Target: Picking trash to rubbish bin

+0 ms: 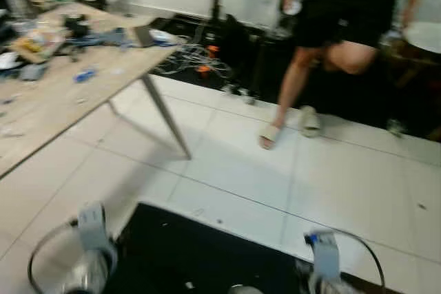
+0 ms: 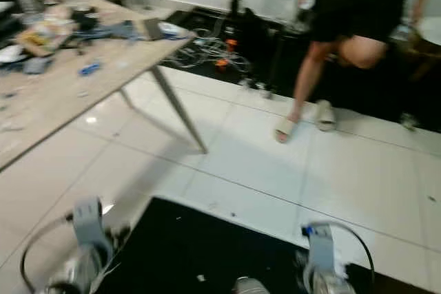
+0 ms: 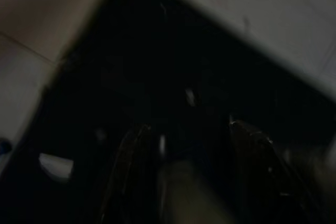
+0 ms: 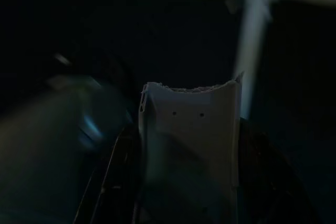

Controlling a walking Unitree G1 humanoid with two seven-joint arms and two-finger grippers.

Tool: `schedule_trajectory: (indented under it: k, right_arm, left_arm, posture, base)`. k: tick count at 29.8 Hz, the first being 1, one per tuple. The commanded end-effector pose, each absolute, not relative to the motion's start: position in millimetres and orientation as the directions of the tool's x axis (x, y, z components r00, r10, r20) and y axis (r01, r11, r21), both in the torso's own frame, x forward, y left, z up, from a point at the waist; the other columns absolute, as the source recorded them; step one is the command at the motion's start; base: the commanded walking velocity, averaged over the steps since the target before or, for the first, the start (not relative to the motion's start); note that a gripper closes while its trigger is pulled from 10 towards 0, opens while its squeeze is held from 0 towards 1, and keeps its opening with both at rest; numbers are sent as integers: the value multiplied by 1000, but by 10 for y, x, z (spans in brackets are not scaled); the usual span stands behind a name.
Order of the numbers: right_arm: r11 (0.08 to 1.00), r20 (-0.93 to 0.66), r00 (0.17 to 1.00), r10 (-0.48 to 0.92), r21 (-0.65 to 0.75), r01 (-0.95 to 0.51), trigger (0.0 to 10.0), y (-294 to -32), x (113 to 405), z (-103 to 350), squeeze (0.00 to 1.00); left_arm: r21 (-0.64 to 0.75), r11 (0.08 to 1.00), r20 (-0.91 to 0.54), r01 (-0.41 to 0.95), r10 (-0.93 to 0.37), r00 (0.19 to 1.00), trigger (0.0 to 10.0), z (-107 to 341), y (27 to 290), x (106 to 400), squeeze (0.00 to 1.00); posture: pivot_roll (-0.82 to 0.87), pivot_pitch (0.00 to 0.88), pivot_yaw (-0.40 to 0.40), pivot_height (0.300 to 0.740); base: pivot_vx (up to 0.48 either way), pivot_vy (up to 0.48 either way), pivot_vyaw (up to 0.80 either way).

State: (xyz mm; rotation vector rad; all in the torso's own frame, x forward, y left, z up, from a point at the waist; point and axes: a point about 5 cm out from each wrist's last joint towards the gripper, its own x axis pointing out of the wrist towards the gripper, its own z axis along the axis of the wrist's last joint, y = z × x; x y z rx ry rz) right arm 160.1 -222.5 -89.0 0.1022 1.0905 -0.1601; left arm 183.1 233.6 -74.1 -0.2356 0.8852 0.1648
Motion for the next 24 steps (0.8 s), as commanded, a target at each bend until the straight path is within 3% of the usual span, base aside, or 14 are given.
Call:
schedule_trajectory:
  k: [1, 8, 17, 24]
  right_arm:
    - [986, -903, 422, -74, -1, 169, 10000, -2169, 1523, -935, 0]
    - [993, -951, 295, -97, -73, 94, 10000, -2176, 1109, -1075, 0]
    - [995, -952, 296, -81, -92, -24, 10000, -2138, 1121, -1078, 0]
    - [988, -949, 305, -77, -114, -106, 10000, -2119, 1180, -1066, 0]
  left_arm:
    - [-80, 976, -822, -202, 50, 568, 10000, -808, 2343, 1697, 0]
    - [62, 998, -914, 2, 56, 402, 10000, -987, 2302, 1285, 0]
    - [135, 940, -932, 314, 13, 362, 10000, -998, 2281, 1246, 0]
    - [149, 921, -937, 361, 14, 350, 10000, -1011, 2275, 1208, 0]
  posture:
    - [5, 54, 19, 740]
    - [3, 54, 20, 740]
    - [3, 54, 20, 740]
    - [15, 60, 20, 740]
  base:
    - [0, 0, -763]
    - [0, 0, -755]
    - [0, 0, -752]
    - [0, 0, -752]
